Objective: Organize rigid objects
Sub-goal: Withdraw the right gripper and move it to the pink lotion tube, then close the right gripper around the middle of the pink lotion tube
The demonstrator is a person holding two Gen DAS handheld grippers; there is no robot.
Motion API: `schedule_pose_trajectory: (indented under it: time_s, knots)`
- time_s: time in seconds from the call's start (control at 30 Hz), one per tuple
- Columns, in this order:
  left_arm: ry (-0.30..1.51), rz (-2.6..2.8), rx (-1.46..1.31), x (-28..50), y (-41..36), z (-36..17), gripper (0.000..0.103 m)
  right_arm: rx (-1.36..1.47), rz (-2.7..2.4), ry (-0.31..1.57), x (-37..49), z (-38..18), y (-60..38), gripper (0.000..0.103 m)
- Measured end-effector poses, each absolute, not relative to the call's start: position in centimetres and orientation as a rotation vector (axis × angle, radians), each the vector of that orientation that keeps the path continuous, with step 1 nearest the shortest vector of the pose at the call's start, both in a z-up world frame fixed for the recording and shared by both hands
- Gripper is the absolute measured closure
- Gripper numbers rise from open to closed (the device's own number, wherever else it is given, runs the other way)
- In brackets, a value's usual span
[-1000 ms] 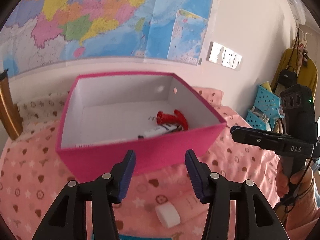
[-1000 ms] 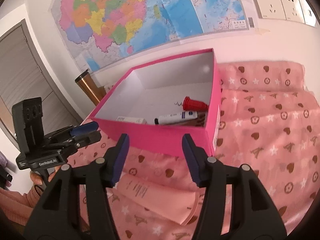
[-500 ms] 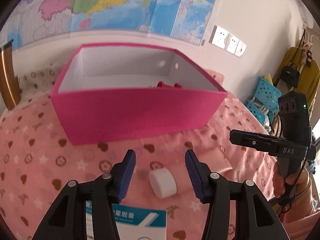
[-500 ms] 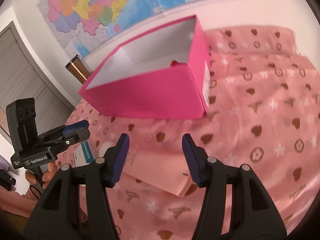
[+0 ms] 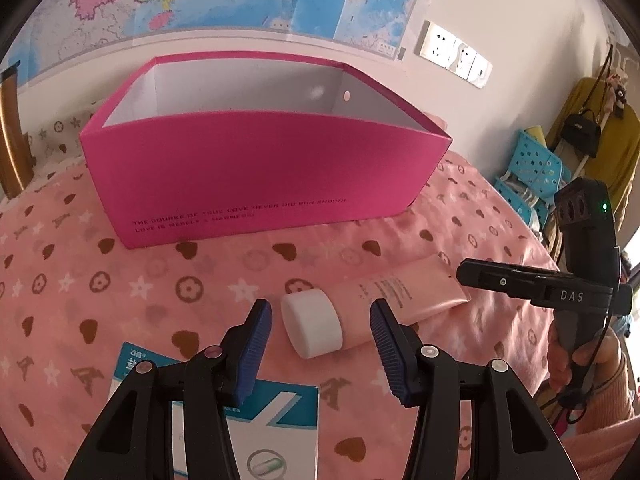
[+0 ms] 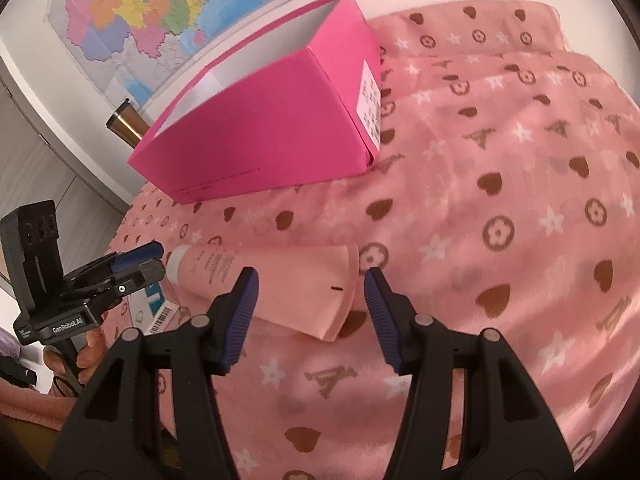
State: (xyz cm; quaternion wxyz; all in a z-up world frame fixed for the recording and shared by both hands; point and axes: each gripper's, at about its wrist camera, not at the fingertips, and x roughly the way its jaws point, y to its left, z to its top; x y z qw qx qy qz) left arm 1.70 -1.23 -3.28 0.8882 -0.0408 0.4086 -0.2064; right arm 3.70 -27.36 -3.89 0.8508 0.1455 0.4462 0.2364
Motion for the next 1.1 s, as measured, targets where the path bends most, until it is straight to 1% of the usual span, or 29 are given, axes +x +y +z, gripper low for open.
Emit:
schedule_pose_trajectory:
  time_s: [0.43,1.1]
  knots:
    - [0.884,-0.454,-0.075,2.0,-2.0,-4.0,0.052,0.317,0.506,0.948,3.4,-4.8,-26.6,0.046]
    - [0.885,-0.442,-0.058,1.8,-2.9,-3.9,0.052,0.308,0.496,0.941,3.5,-4.8,-26.3,0.045]
